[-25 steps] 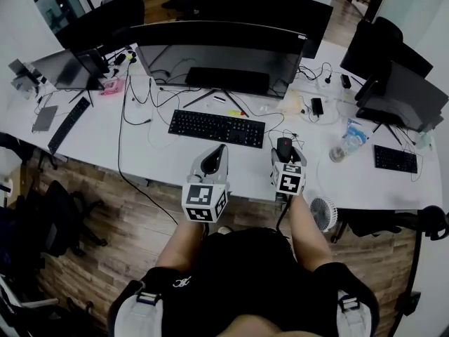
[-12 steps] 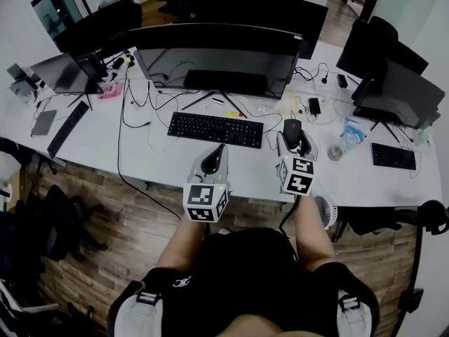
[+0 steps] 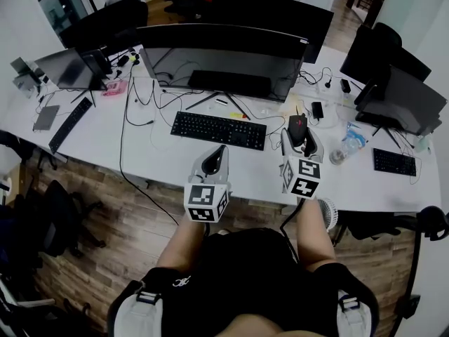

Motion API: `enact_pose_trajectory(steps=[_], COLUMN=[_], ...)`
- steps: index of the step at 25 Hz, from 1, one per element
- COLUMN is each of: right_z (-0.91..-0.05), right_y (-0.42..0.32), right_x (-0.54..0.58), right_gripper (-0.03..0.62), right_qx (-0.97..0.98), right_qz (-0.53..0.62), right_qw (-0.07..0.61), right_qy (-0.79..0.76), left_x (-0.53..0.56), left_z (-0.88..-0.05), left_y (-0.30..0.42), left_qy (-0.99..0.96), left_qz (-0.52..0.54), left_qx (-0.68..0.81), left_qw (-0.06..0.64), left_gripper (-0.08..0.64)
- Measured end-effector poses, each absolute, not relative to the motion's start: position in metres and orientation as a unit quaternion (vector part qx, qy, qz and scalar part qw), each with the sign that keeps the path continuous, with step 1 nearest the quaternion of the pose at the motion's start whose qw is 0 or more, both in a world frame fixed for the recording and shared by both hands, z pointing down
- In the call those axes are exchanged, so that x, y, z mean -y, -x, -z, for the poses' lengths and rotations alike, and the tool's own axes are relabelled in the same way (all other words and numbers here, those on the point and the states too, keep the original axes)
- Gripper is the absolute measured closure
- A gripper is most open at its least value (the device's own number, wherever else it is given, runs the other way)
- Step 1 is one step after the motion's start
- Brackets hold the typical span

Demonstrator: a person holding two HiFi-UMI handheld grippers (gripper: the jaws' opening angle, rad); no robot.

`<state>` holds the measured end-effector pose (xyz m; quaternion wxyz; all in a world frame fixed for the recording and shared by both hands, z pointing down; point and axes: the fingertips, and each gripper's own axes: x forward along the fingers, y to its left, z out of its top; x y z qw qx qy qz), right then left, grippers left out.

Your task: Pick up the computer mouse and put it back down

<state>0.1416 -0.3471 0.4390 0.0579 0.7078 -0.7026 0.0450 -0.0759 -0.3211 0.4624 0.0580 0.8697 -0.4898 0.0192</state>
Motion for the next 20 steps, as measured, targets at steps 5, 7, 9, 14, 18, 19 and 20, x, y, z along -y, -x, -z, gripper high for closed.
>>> enact_pose_trajectory(steps=[5,7,9,14,18,19,20], right_z=[-0.452,-0.461,-0.471,-0.504,-0.539,-0.549,-0.559], right_y=[-0.138,-0.135,-0.133,-0.126,-0.119,-0.118,-0.117], right_x=[0.349,0.351,0.351,0.352,0.353,0.353,0.353], right_gripper=[0.305,0.305,0.305,0.305,0.305,0.305,0.305], right_qx=[0.703,0.704,0.704,0.706,0.703,0.701,0.700], right_qz=[-0.058,-0.064,-0.070,-0.092,-0.117,-0.125,-0.133], right_qw=[0.064,0.069,0.078,0.095,0.120,0.126,0.131], right_qy=[-0.706,-0.704,-0.702,-0.696,-0.691,-0.691,-0.690], left_x=[0.322,0.322,0.321,0.321,0.322,0.321,0.321], left_z=[-0.465,-0.465,-0.467,-0.470,-0.468,-0.468,-0.467], left_y=[0.079,0.079,0.079,0.082,0.089,0.091,0.093], left_qy=[-0.868,-0.869,-0.869,-0.868,-0.866,-0.866,-0.865], left_qz=[-0.022,-0.024,-0.026,-0.029,-0.028,-0.028,-0.027], left_qx=[0.492,0.491,0.491,0.493,0.496,0.497,0.498], left_qw=[0.057,0.057,0.057,0.056,0.056,0.056,0.056], left_gripper=[0.509,0.509,0.509,0.509,0.509,0.509,0.509])
